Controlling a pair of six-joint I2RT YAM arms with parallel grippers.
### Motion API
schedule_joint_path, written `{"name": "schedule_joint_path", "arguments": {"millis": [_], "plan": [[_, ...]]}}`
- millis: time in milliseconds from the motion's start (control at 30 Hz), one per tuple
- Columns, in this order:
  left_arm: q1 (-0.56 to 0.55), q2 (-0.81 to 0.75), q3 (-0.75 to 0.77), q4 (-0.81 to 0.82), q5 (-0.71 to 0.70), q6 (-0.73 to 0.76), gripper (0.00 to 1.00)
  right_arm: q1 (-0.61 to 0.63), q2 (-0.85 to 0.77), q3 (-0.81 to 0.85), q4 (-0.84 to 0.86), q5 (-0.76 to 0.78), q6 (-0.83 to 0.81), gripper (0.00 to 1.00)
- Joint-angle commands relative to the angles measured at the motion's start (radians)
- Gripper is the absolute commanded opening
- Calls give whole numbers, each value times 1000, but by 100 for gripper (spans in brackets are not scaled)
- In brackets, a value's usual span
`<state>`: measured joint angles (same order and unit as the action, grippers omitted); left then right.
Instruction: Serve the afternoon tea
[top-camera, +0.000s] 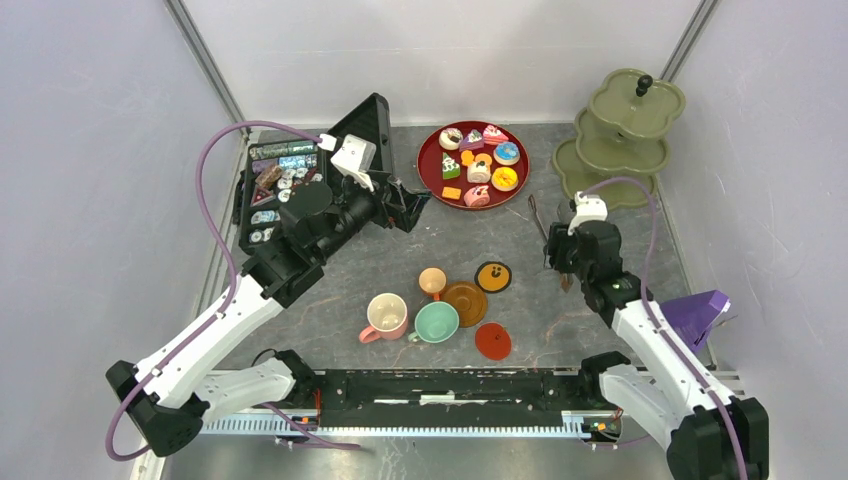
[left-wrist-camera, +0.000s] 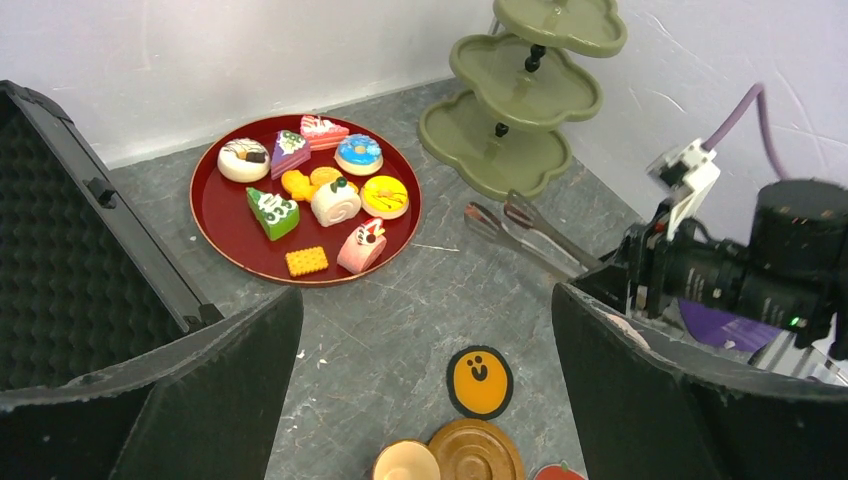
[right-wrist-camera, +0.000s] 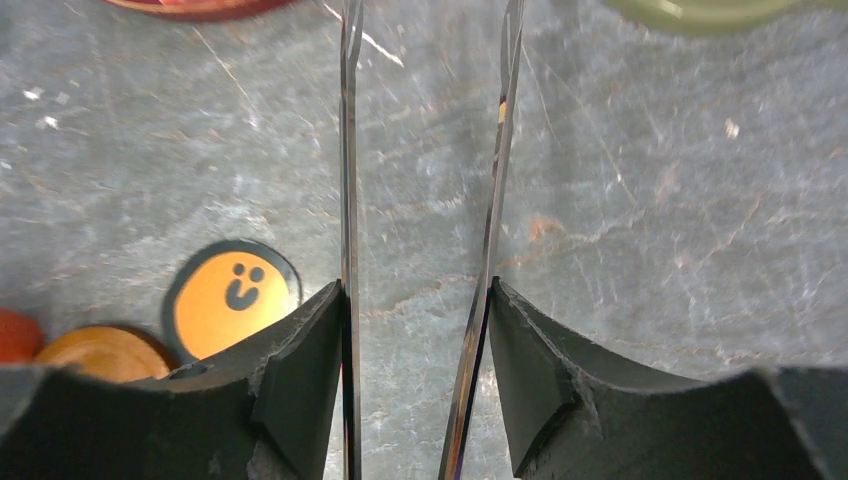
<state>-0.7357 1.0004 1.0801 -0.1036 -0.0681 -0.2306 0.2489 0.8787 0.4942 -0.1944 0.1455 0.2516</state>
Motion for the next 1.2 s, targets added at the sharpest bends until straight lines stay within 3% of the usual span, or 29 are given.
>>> {"name": "schedule_joint_path", "arguments": {"millis": [0, 400, 667, 933, 1167], "plan": [[-5, 3, 37, 18, 15, -7, 100, -17, 23, 168, -137, -70, -61, 59], [-5, -21, 34, 19, -10, -4, 100, -42, 167, 403, -188, -388, 53, 56], [-8, -43, 19, 36, -18, -10, 100, -43, 209, 408, -162, -463, 137, 55], [-10, -15, 29, 17, -47, 8, 100, -42, 338, 551, -233, -451, 78, 55], [-80, 22, 22, 5, -196, 96, 100, -43, 484, 701, -289, -458, 13, 55]]}}
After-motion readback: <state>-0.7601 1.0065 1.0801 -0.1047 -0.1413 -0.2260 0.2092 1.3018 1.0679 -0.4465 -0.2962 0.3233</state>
